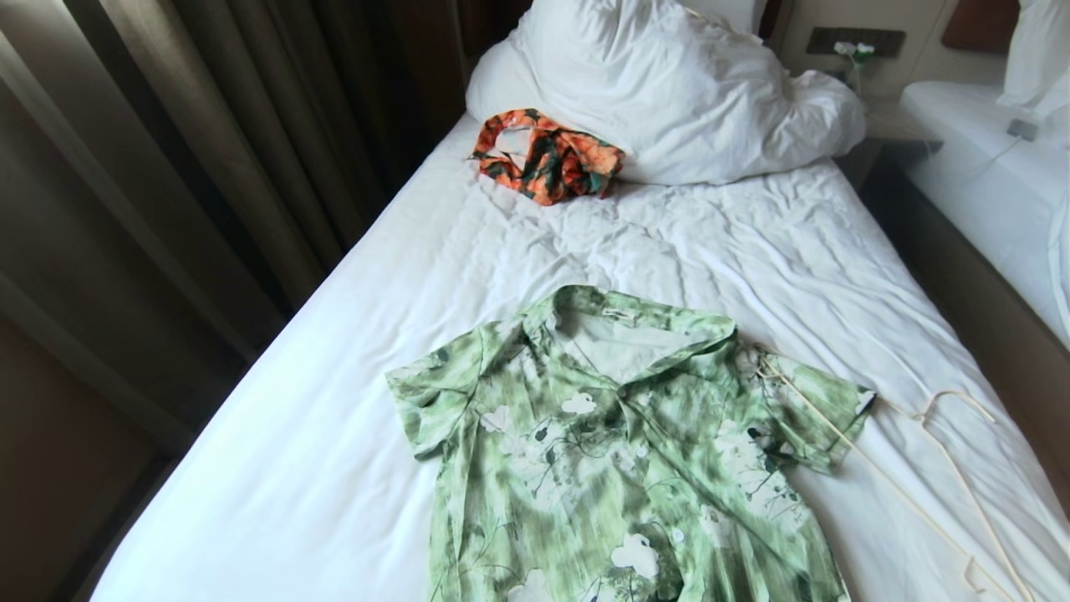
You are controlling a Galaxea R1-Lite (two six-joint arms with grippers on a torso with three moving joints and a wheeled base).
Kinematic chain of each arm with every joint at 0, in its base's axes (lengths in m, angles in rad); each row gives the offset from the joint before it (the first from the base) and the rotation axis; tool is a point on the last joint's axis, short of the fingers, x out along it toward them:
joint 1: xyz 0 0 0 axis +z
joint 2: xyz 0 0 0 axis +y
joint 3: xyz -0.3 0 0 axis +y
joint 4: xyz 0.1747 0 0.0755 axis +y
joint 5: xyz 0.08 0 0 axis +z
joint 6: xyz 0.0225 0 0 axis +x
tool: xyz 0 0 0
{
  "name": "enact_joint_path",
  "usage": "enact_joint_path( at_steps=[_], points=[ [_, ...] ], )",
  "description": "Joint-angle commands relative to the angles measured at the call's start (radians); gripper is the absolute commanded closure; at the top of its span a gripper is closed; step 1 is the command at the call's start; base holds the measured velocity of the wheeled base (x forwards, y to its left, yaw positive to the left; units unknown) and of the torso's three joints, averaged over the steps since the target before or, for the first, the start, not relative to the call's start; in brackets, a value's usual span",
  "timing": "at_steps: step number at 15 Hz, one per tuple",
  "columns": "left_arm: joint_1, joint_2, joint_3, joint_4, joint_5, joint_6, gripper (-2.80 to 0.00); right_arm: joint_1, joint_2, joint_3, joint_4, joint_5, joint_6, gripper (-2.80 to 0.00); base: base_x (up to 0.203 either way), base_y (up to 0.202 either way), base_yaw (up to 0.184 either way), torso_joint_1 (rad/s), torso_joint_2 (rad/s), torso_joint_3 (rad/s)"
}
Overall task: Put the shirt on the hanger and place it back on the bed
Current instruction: Lift the shirt and hanger
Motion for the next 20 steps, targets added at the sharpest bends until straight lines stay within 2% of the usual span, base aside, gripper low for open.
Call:
enact_joint_path(
  at_steps=[1, 10, 12, 15, 18, 20],
  points=[
    [0.000, 0.000, 0.000, -0.001, 0.001, -0.001, 0.00, 0.000, 0.001, 0.002, 0.000, -0.002, 0.003, 0.00, 0.000, 0.000, 0.000, 0.000, 0.00, 0.000],
    [0.000, 0.000, 0.000, -0.001, 0.001, -0.001, 0.00, 0.000, 0.001, -0.004, 0.007, 0.003, 0.002, 0.00, 0.000, 0.000, 0.000, 0.000, 0.00, 0.000],
    [0.000, 0.000, 0.001, -0.001, 0.001, -0.001, 0.00, 0.000, 0.008, -0.035, 0.012, 0.004, 0.003, 0.00, 0.000, 0.000, 0.000, 0.000, 0.00, 0.000],
    [0.000, 0.000, 0.000, -0.001, 0.001, -0.001, 0.00, 0.000, 0.119, -0.111, 0.011, 0.005, 0.006, 0.00, 0.000, 0.000, 0.000, 0.000, 0.00, 0.000],
    [0.000, 0.000, 0.000, -0.001, 0.001, -0.001, 0.00, -0.001, 0.300, -0.211, 0.004, 0.009, 0.072, 0.00, 0.000, 0.000, 0.000, 0.000, 0.00, 0.000],
    [0.000, 0.000, 0.001, -0.001, 0.001, -0.001, 0.00, 0.000, 0.453, -0.299, 0.000, 0.016, 0.154, 0.00, 0.000, 0.000, 0.000, 0.000, 0.00, 0.000]
  ],
)
